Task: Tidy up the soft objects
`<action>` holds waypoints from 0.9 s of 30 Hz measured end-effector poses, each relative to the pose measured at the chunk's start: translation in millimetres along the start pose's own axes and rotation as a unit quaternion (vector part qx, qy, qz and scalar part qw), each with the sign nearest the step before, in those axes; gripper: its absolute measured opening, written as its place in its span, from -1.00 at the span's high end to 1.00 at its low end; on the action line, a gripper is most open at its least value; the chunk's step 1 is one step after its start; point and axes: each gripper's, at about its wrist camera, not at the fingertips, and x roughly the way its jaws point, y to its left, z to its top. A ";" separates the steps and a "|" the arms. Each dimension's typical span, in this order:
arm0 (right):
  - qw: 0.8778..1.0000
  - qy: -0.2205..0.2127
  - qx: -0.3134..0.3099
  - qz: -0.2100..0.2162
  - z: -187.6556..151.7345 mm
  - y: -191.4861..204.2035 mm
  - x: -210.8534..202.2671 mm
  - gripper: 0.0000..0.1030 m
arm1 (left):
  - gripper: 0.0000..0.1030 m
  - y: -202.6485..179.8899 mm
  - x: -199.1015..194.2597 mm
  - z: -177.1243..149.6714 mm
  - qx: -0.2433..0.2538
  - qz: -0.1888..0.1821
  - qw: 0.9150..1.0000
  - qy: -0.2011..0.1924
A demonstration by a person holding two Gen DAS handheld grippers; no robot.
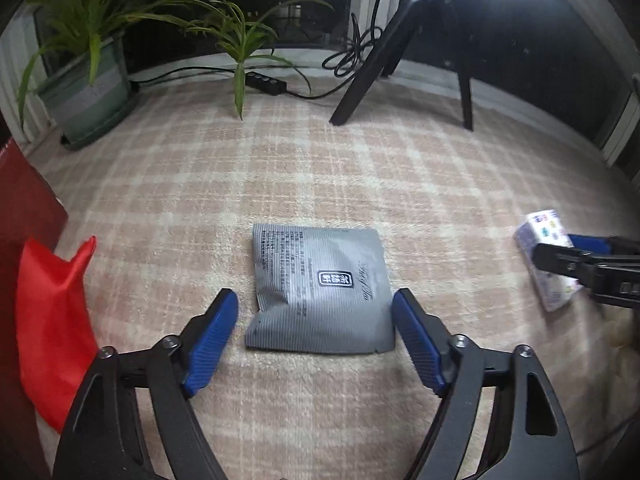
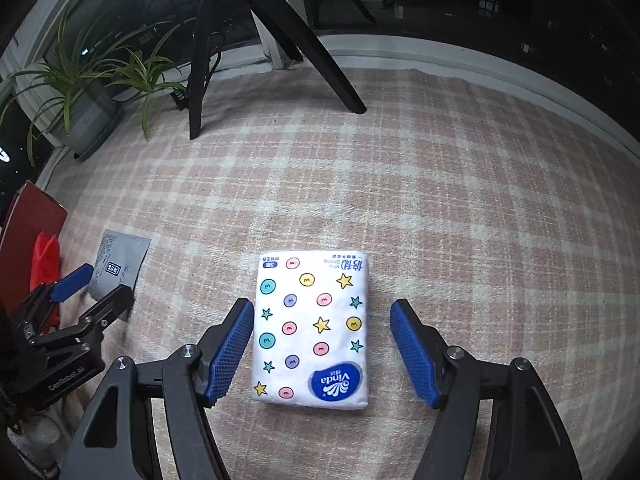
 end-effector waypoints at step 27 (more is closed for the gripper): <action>0.997 -0.013 -0.055 -0.049 -3.0 22.7 7.3 0.06 | 0.13 4.2 2.0 1.6 0.007 0.010 1.000 -0.020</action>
